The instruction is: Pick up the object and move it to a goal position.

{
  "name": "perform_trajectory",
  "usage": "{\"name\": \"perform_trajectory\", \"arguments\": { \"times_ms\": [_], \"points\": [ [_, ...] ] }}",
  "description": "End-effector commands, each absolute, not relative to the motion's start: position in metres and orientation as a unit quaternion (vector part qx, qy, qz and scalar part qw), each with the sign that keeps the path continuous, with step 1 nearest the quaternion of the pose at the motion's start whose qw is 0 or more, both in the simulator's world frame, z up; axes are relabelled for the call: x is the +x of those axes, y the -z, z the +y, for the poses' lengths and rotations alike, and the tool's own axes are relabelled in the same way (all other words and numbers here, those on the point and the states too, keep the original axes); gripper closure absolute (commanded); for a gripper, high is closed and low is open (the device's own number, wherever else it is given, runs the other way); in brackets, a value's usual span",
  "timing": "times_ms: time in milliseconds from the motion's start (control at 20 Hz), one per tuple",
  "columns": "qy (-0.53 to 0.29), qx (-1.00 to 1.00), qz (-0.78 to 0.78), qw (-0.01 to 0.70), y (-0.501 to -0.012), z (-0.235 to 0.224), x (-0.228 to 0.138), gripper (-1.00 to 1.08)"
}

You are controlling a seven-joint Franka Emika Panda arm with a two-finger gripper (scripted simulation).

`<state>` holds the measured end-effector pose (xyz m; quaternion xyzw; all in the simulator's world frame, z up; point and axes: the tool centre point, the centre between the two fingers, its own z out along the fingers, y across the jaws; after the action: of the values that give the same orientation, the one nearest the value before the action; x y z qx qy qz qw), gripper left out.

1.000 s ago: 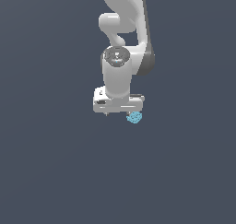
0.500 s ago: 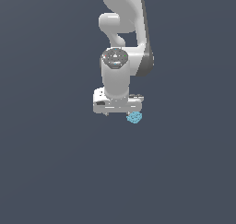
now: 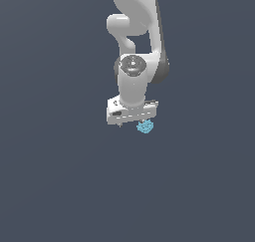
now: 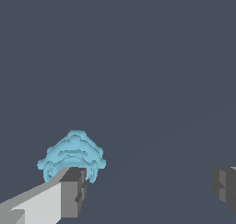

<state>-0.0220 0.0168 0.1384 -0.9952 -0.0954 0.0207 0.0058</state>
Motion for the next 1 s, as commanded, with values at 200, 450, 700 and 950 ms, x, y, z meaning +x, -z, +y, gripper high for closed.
{"name": "perform_trajectory", "arguments": {
  "times_ms": [200, 450, 700, 950],
  "points": [
    [-0.015, -0.98, -0.198, 0.003, -0.121, 0.041, -0.038, -0.92],
    [-0.009, -0.958, -0.288, 0.001, -0.107, 0.063, -0.053, -0.92],
    [-0.004, -0.935, -0.354, 0.0, -0.098, 0.08, -0.066, -0.92],
    [-0.001, -0.919, -0.395, 0.0, -0.092, 0.09, -0.075, -0.92]
  ]
}}
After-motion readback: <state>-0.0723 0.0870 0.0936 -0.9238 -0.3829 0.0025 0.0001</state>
